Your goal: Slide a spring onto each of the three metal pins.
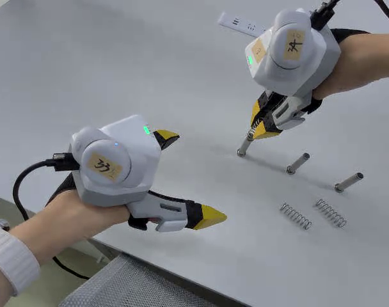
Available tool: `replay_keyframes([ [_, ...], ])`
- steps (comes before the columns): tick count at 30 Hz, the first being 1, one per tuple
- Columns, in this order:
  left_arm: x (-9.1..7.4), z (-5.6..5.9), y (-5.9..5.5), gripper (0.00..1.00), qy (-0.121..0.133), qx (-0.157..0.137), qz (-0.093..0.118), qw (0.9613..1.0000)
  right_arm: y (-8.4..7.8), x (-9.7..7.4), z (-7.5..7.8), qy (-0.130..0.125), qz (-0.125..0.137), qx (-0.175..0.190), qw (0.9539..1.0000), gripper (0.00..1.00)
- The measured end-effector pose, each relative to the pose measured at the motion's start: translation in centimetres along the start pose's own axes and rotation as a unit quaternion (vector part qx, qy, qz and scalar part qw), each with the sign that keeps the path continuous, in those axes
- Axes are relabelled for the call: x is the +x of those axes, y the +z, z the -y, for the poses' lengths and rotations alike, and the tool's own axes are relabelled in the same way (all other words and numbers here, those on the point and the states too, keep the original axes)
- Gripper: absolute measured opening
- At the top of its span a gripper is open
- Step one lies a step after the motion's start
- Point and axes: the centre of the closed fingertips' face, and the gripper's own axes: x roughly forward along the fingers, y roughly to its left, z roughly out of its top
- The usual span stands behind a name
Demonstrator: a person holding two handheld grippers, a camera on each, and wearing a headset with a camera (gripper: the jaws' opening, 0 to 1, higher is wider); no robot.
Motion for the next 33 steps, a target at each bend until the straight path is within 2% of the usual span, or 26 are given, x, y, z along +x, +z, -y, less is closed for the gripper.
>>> replay_keyframes([
  [9,-0.2,-0.2,-0.2,0.9,0.002,-0.003,0.0,1.0,-0.3,1.1,-0.3,0.007,-0.008,0.002,0.9999,0.07],
  [19,-0.4,-0.3,-0.5,0.9,0.005,-0.007,0.0,1.0,-0.6,3.1,-0.1,0.014,-0.024,0.006,0.9996,0.08],
  [33,-0.5,-0.3,-0.7,0.89,0.006,-0.011,-0.001,0.9999,-0.6,3.7,-0.8,0.019,-0.031,0.01,0.9993,0.08],
])
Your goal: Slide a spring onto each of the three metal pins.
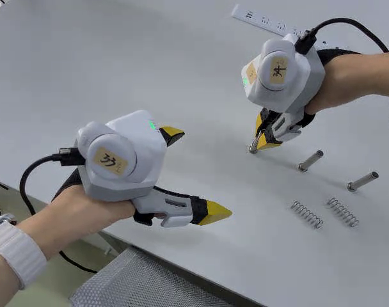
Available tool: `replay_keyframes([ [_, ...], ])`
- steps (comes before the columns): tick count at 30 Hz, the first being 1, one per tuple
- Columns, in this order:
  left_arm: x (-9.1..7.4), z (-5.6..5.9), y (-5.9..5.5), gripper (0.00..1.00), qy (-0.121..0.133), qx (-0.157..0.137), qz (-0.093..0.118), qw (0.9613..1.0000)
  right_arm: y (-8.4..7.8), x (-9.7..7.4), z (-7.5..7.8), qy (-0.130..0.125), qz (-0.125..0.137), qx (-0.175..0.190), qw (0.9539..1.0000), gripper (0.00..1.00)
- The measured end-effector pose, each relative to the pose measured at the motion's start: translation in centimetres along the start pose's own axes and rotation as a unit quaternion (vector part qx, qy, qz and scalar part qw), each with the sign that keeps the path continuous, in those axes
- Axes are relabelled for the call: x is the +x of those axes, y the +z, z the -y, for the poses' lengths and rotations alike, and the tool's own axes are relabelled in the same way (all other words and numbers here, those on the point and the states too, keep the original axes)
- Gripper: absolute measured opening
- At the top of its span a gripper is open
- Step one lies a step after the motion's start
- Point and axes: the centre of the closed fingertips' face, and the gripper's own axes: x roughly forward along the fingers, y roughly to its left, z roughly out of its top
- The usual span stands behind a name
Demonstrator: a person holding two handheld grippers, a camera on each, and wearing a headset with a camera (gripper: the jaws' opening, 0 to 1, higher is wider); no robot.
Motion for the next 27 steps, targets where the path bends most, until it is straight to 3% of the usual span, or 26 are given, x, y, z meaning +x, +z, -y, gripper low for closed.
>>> replay_keyframes([
  [10,-0.14,-0.03,-0.08,0.88,0.001,-0.001,0.0,1.0,-0.14,0.51,-0.32,0.0,-0.001,0.004,1.0,0.08],
  [27,-0.48,-0.02,-0.03,0.88,0.004,0.0,0.0,1.0,-0.32,0.96,0.43,0.004,-0.004,0.006,1.0,0.08],
])
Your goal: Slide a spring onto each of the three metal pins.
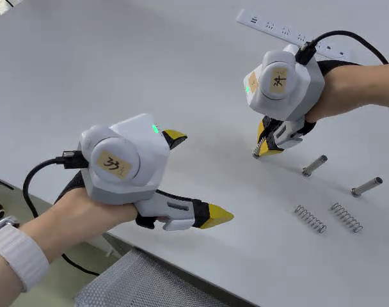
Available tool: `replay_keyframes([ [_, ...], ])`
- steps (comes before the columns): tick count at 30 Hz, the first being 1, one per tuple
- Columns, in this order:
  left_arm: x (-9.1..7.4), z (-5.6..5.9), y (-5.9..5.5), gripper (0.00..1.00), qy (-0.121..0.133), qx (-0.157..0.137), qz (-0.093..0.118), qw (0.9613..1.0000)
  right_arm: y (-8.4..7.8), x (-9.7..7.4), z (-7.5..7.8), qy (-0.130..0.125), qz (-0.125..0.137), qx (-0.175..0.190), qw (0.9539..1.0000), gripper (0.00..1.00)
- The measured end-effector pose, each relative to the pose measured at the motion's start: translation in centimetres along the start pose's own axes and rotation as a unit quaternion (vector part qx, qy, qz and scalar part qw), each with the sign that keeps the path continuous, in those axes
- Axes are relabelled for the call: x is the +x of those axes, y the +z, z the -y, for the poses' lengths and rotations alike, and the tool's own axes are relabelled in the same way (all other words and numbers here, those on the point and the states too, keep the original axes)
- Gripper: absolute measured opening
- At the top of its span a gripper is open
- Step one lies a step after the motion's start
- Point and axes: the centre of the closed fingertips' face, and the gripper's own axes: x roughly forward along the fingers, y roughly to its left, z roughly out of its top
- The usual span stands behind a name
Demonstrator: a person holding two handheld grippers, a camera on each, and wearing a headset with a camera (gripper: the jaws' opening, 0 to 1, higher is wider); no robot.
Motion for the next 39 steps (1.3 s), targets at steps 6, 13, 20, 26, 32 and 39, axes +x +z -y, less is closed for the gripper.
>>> replay_keyframes([
  [6,0.0,-0.1,0.0,0.88,0.0,0.0,0.0,1.0,0.0,0.2,-0.2,0.002,0.004,0.005,1.0,0.16],
  [13,0.0,-0.1,0.2,0.88,0.0,0.0,0.001,1.0,0.6,-0.3,-0.3,-0.009,0.021,0.019,0.9995,0.38],
  [20,0.0,0.1,0.4,0.88,-0.002,0.003,0.001,1.0,0.9,-0.4,0.0,-0.021,0.05,0.037,0.9979,0.68],
  [26,-0.1,0.0,0.5,0.88,-0.003,0.006,0.001,1.0,1.4,-0.6,0.6,-0.038,0.081,0.051,0.9947,0.93],
  [32,-0.1,0.1,0.8,0.88,-0.004,0.009,0.001,0.9999,1.5,-0.7,0.4,-0.043,0.097,0.066,0.9921,0.99],
  [39,-0.3,0.3,1.1,0.88,-0.004,0.013,0.001,0.9999,1.3,-1.5,0.4,-0.057,0.119,0.081,0.988,0.99],
])
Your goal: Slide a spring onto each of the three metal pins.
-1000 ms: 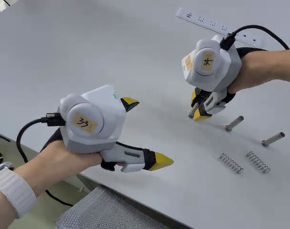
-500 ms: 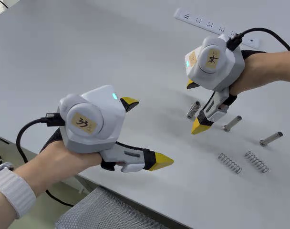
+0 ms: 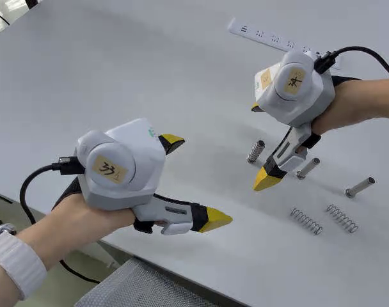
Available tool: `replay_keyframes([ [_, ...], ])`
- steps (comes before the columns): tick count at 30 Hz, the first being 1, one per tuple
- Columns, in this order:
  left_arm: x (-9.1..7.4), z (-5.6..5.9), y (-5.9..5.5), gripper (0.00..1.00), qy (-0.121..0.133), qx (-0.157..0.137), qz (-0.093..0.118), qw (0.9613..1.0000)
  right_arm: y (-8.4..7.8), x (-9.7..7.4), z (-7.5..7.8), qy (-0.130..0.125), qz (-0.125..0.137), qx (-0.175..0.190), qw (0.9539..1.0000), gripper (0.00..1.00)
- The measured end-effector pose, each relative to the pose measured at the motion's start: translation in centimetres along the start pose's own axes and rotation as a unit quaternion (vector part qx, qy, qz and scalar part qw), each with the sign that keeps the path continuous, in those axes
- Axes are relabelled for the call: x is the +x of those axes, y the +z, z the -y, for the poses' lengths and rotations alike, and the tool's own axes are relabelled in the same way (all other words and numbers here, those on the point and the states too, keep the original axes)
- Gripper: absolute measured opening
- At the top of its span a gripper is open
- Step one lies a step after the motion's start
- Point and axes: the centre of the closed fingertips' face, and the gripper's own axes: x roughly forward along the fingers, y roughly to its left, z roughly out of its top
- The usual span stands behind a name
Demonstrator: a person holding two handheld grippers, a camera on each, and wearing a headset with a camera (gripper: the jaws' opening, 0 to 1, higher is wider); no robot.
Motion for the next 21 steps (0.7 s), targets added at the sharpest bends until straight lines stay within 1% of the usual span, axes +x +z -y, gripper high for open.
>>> replay_keyframes([
  [5,-0.1,0.1,0.3,0.88,-0.002,0.002,0.002,1.0,-0.1,-0.7,-0.5,-0.012,0.019,0.015,0.9996,0.99],
  [6,-0.2,0.1,0.4,0.88,-0.002,0.002,0.002,1.0,0.0,-1.0,-0.8,-0.016,0.03,0.018,0.9993,0.99],
  [8,-0.2,0.1,0.4,0.88,-0.002,0.001,0.001,1.0,-0.1,-1.6,-1.6,-0.021,0.036,0.031,0.9986,0.99],
  [10,-0.3,0.3,0.6,0.88,-0.004,0.0,0.002,1.0,-0.1,-2.2,-2.3,-0.028,0.044,0.03,0.9982,0.99],
  [12,-0.3,0.4,0.7,0.88,-0.005,-0.002,0.003,1.0,-0.2,-2.6,-2.5,-0.036,0.054,0.034,0.9973,0.99],
  [13,-0.3,0.4,0.7,0.88,-0.005,-0.002,0.003,1.0,-0.7,-2.6,-2.0,-0.042,0.063,0.041,0.9963,0.99],
  [15,-0.3,0.5,0.9,0.88,-0.006,-0.003,0.005,1.0,-0.9,-3.1,-2.1,-0.05,0.075,0.052,0.9946,0.99],
  [16,-0.3,0.6,1.1,0.88,-0.008,-0.004,0.006,0.9999,-0.9,-3.5,-2.3,-0.055,0.088,0.059,0.9929,0.99],
  [18,-0.2,0.8,1.5,0.88,-0.01,-0.004,0.007,0.9999,-1.0,-4.4,-3.1,-0.065,0.103,0.07,0.99,0.99],
  [21,0.0,1.1,1.9,0.87,-0.013,-0.001,0.01,0.9999,-1.6,-5.4,-4.0,-0.076,0.121,0.083,0.9862,0.99],
])
